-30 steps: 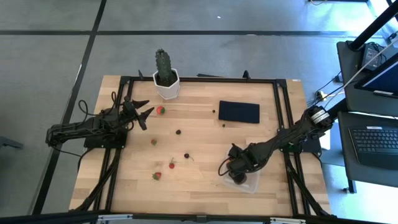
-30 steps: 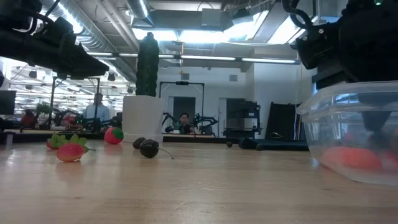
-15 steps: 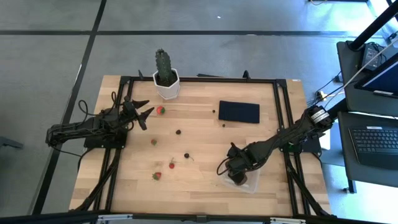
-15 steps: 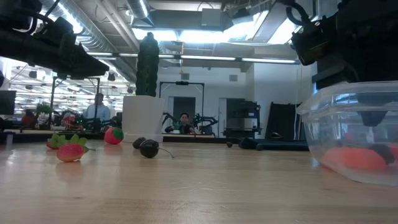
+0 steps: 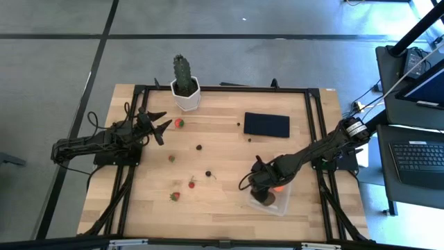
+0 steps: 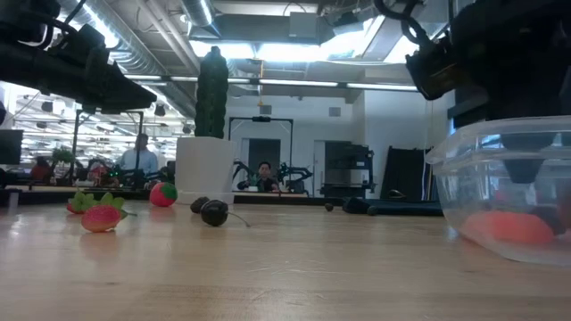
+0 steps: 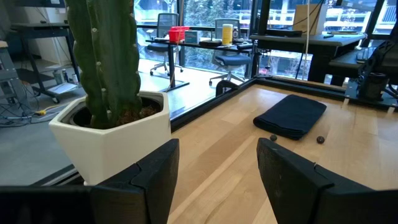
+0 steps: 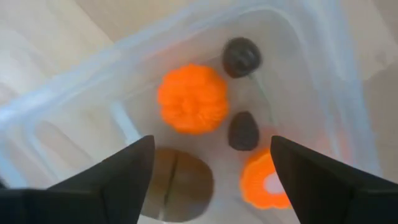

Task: Pick and placing Produce into tupperware
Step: Put the bottom blueberry into the transparent bin

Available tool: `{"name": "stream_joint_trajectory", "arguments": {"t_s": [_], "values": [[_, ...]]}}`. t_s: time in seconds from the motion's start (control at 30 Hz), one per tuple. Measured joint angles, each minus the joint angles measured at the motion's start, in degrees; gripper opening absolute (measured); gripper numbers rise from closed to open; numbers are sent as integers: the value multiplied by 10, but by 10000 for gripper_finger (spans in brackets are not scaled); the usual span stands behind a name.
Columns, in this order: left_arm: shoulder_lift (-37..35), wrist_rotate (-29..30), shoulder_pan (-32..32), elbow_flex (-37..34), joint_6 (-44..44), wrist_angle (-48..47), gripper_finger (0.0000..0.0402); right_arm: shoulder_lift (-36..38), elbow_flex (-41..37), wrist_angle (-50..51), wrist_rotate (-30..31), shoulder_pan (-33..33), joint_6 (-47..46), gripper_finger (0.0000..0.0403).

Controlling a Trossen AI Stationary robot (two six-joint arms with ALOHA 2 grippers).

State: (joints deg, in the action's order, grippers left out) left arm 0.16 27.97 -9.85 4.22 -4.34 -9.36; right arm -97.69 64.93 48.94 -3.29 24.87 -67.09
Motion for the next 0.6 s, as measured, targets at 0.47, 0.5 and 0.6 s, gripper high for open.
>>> {"name": "stream_joint_trajectory", "arguments": {"t_s": [0.47,0.5,0.6], "values": [[0,0,0,0,0,0,208,0,151,146,74,-72,78,322],[0,0,0,0,0,0,208,0,165,173,106,-82,84,322],[0,0,0,0,0,0,208,0,191,225,182,-116,93,322]]}}
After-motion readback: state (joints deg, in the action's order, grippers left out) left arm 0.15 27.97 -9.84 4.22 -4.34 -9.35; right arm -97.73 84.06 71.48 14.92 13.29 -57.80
